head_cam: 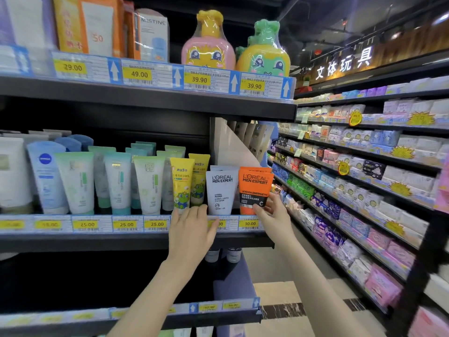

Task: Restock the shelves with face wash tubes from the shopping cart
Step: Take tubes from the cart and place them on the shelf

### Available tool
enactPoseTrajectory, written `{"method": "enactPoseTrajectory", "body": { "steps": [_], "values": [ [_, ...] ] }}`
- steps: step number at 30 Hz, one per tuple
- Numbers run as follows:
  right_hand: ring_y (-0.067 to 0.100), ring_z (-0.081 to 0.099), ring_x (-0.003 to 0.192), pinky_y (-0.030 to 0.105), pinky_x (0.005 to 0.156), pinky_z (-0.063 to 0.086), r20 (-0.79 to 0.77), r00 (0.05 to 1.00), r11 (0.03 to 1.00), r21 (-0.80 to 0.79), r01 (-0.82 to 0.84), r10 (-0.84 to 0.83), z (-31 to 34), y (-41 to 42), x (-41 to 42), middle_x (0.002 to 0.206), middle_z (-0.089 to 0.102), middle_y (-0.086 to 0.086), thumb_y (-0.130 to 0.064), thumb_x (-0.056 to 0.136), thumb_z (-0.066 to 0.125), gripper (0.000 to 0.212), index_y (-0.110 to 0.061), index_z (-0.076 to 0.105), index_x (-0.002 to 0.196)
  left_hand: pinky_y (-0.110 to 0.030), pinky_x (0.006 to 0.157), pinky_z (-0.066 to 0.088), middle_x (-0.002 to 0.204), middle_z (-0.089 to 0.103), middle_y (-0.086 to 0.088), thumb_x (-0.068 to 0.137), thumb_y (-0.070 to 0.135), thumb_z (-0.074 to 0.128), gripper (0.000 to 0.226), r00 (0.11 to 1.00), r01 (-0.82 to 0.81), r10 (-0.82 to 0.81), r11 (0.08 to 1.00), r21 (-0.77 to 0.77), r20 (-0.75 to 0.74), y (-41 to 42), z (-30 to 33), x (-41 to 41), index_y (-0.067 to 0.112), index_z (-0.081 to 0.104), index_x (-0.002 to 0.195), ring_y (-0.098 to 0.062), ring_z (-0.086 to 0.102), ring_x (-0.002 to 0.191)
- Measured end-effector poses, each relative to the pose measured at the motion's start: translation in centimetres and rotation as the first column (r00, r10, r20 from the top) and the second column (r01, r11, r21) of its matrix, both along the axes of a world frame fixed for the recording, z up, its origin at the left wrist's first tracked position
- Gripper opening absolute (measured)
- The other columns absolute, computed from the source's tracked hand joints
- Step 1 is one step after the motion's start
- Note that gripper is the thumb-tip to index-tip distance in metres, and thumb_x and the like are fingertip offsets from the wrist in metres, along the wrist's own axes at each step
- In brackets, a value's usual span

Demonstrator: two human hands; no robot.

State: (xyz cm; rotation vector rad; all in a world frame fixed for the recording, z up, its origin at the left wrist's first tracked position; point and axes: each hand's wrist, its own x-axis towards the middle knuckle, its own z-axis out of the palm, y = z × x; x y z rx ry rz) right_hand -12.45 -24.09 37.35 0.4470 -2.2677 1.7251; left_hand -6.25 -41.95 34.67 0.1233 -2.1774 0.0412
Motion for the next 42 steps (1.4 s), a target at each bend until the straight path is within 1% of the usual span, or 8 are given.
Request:
{"method": "enactPoseTrajectory", "body": {
  "steps": [6, 10, 18, 24, 30, 34, 37, 42],
  "values": [
    [0.014, 0.052, 0.115, 0.032, 0.097, 0.041, 0.036, 0.999, 0.999, 0.042, -0.002, 0.001, 0.4, 0.1, 0.0, 0.13, 0.055, 0.0, -0.023, 0.093, 0.056, 0.043, -0.021, 0.042, 0.134, -0.057, 0.086, 0.047, 0.096, 0.071, -0.008, 0.059, 0.04, 0.083, 0.052, 0.998, -0.039, 0.042, 0.998, -0.053, 0.048, 0.3, -1.2, 1.1, 0.006, 0.071, 0.098, -0.026, 0.067, 0.097],
    [0.011, 0.051, 0.104, 0.028, 0.084, 0.04, 0.029, 0.998, 0.991, 0.121, 0.054, -0.058, 0.4, 0.0, 0.0, 0.126, 0.054, 0.004, -0.026, 0.094, 0.053, 0.043, -0.021, 0.042, 0.136, -0.057, 0.086, 0.048, 0.099, 0.07, -0.008, 0.059, 0.04, 0.083, 0.055, 0.997, -0.017, 0.023, 0.997, -0.077, 0.076, -0.1, -1.2, 1.3, 0.007, 0.07, 0.101, -0.027, 0.067, 0.099],
    [0.018, 0.056, 0.109, 0.039, 0.095, 0.047, 0.089, 0.98, 0.982, 0.073, 0.173, -0.179, -0.2, 0.8, 1.1, 0.118, 0.059, 0.003, -0.031, 0.092, 0.057, 0.048, -0.02, 0.041, 0.135, -0.057, 0.088, 0.047, 0.106, 0.069, -0.011, 0.058, 0.039, 0.084, 0.062, 0.992, 0.041, -0.032, 0.997, -0.072, 0.122, -0.5, -1.2, 1.7, 0.004, 0.068, 0.107, -0.028, 0.066, 0.102],
    [0.016, 0.055, 0.096, 0.031, 0.082, 0.045, 0.032, 0.903, 0.887, 0.209, 0.413, -0.428, -2.7, 6.0, 5.6, 0.113, 0.06, 0.003, -0.026, 0.093, 0.055, 0.039, -0.014, 0.046, 0.129, -0.049, 0.084, 0.051, 0.104, 0.068, -0.01, 0.057, 0.029, 0.085, 0.056, 0.956, 0.28, -0.273, 0.958, -0.066, 0.105, 1.6, -1.6, 2.9, 0.007, 0.066, 0.105, -0.027, 0.066, 0.097],
    [0.025, 0.056, 0.108, 0.036, 0.082, 0.046, -0.191, 0.7, 0.455, 0.637, 0.622, -0.688, -7.5, 12.1, 14.7, 0.117, 0.058, 0.004, -0.028, 0.094, 0.049, 0.032, -0.015, 0.052, 0.122, -0.03, 0.074, 0.042, 0.083, 0.065, -0.001, 0.072, 0.032, 0.044, 0.033, 0.674, 0.721, -0.669, 0.688, -0.082, 0.312, 8.8, -3.9, 4.3, 0.014, 0.066, 0.09, -0.021, 0.064, 0.073],
    [0.028, 0.055, 0.108, 0.036, 0.08, 0.044, -0.222, 0.615, 0.217, 0.801, 0.557, -0.757, -10.9, 16.4, 21.4, 0.117, 0.057, 0.006, -0.028, 0.093, 0.047, 0.033, -0.014, 0.051, 0.123, -0.031, 0.085, 0.036, 0.097, 0.066, -0.005, 0.081, 0.029, 0.042, 0.035, 0.474, 0.845, -0.74, 0.534, -0.012, 0.477, 15.2, -7.2, 6.5, 0.012, 0.065, 0.101, -0.026, 0.064, 0.089],
    [0.029, 0.056, 0.107, 0.035, 0.078, 0.044, -0.138, 0.564, 0.201, 0.844, 0.497, -0.814, -13.9, 19.3, 26.2, 0.119, 0.054, 0.006, -0.028, 0.094, 0.046, 0.036, -0.016, 0.049, 0.127, -0.034, 0.102, 0.031, 0.128, 0.052, -0.004, 0.093, 0.027, 0.041, 0.037, 0.329, 0.897, -0.716, 0.44, 0.032, 0.616, 20.1, -10.3, 8.7, 0.013, 0.048, 0.127, -0.025, 0.048, 0.118],
    [0.021, 0.055, 0.109, 0.031, 0.082, 0.045, -0.049, 0.439, 0.16, 0.89, 0.426, -0.897, -18.9, 23.2, 31.9, 0.125, 0.055, 0.001, -0.029, 0.095, 0.043, 0.036, -0.019, 0.049, 0.129, -0.036, 0.104, 0.029, 0.129, 0.047, -0.004, 0.096, 0.027, 0.037, 0.036, 0.148, 0.953, -0.668, 0.293, 0.075, 0.729, 27.3, -16.0, 11.5, 0.014, 0.042, 0.129, -0.024, 0.044, 0.122]
  ]
}}
